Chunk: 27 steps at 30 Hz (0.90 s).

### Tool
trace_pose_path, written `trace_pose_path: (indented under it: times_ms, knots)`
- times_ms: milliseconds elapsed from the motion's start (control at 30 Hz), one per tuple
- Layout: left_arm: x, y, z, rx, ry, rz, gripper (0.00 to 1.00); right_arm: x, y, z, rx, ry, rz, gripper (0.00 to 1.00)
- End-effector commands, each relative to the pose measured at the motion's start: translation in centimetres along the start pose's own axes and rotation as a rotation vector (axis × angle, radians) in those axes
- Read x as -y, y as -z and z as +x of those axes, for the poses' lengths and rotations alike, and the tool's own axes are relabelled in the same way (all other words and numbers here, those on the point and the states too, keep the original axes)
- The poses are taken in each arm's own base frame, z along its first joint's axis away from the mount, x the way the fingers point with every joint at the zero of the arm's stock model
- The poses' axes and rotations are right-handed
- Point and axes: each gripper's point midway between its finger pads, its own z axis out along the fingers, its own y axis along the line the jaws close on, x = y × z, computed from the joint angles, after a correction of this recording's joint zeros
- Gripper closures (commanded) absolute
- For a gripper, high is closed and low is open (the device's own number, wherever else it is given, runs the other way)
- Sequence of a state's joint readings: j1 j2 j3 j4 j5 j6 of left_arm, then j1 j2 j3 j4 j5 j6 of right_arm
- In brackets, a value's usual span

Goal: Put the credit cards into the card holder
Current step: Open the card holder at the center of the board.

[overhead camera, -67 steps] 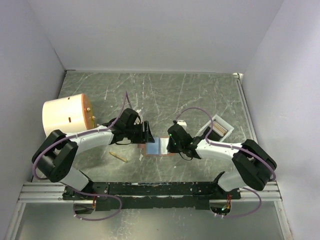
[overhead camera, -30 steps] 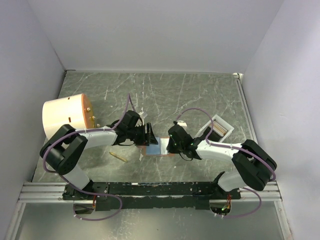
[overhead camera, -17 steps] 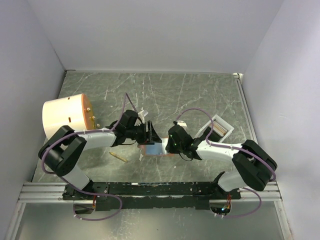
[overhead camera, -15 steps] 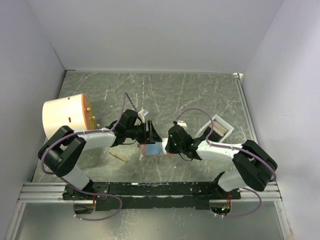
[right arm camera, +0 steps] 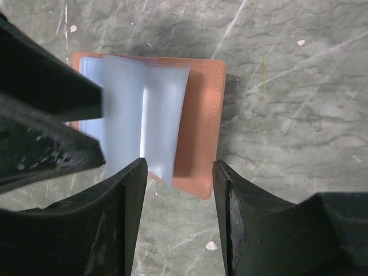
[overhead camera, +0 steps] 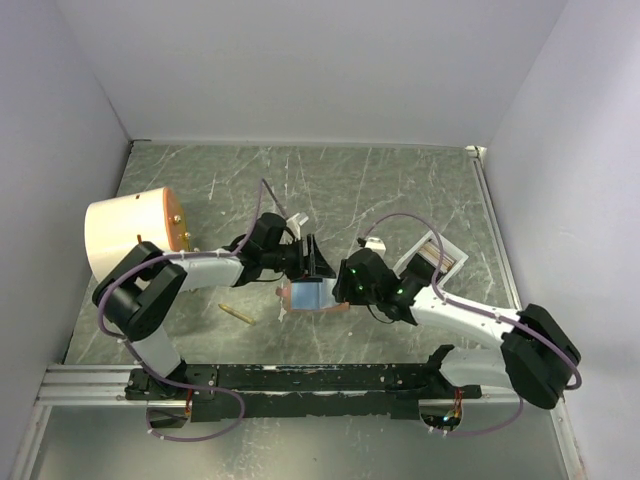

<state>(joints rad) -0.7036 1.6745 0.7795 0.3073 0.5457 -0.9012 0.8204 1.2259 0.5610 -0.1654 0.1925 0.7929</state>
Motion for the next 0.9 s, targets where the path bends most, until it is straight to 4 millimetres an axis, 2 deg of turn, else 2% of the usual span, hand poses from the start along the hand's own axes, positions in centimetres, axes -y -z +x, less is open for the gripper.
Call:
trace_pose_path:
  times_ms: [0,167,367,567,767,867]
  knots:
    - [1.6,-1.3,-1.0,-0.001,-0.032,0.054,0.3,0.6,1.6,-0.9,0.033,-0.008,0.031,0.5]
    - [1.9,-2.9,-1.4,-0.011,-0.038,0.054,0.31,0.3,3.0,-1.2,0.064,-0.025,-0.021,0.53]
    - [1.1,-4.0,-1.0,-0.03,-0.033,0.028,0.32,-1.3,3.6,-1.6,0.084,-0.03,-0.121,0.6]
    - [0.5,-3.2,-1.5,-0.008,-0.048,-0.051,0.32,-2.0,3.4,-2.6,0.089,-0.004,-0.109,0.6]
    - [0.4,-1.2,-3.2,0.067,-0.043,-0.161,0.32,-2.9,1.9,-1.9,0.043,0.008,-0.133,0.63]
    - [-1.1,0.4,-3.7,0.091,-0.043,-0.307,0.34,-2.2,0.8,-2.0,0.039,0.017,-0.066,0.63]
